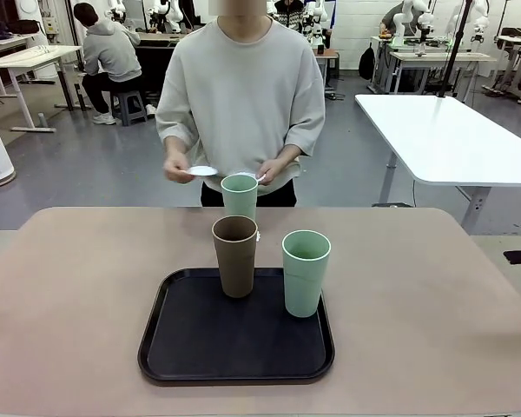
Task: Place coasters on the table and set cups on them.
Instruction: Take one Reusable plastic cup from the Flat Tray and place it on a coaster set by the human.
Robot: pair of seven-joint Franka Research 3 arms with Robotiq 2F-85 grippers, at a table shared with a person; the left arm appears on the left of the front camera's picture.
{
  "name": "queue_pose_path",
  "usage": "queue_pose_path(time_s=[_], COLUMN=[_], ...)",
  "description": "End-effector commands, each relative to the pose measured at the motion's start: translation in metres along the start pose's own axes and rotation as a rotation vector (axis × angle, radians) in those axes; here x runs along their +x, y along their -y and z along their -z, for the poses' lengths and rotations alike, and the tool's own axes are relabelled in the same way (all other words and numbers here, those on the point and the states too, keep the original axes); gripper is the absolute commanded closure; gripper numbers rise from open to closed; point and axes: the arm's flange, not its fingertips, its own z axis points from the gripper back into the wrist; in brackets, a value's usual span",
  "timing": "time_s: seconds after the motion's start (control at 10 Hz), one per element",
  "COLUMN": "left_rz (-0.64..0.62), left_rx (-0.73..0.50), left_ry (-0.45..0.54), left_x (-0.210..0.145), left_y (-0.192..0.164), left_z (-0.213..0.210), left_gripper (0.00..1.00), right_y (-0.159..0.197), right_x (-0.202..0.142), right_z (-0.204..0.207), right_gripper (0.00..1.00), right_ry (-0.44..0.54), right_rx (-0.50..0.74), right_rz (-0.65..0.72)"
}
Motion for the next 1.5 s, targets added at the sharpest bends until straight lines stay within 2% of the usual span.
queue_pose_path(time_s=[0.0,1.4], left_rz=[-0.002,-0.002], left_rx=[0.002,0.002], left_ry=[0.0,0.0], left_x=[-0.0009,-0.0009], left_y=[-0.0009,-0.0009], left_z=[-0.0013,-0.0013], left_gripper=[0.0,0.0], right_y=[-0.0017,-0.0017], right_x=[0.0008,0.0008], right_z=[0.0004,0.0004], right_gripper=[0.0,0.0], right_ry=[-0.001,-0.001], right_rx=[0.012,0.012], right_rz=[-0.006,-0.006])
